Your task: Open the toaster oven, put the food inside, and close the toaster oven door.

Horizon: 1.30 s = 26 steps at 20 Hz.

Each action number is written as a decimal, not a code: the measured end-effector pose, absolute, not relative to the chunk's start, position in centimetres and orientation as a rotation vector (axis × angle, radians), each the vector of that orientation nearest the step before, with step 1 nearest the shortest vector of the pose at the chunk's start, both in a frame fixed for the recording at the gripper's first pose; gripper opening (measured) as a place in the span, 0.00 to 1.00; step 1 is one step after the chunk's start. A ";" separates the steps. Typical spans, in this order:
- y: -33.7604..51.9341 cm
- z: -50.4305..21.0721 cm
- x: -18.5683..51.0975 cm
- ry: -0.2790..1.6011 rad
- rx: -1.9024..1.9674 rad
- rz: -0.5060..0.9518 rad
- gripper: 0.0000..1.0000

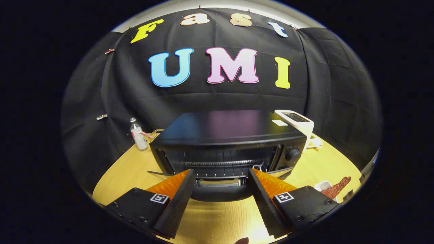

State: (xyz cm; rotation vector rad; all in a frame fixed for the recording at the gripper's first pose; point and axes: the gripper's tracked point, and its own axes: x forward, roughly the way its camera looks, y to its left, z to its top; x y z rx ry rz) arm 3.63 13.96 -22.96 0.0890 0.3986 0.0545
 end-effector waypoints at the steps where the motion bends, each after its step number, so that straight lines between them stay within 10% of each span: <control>1: 14.0 -23.3 3.0 0.403 0.094 0.057 0.97; 26: 14.8 -32.8 -4.7 0.627 -0.049 0.214 0.99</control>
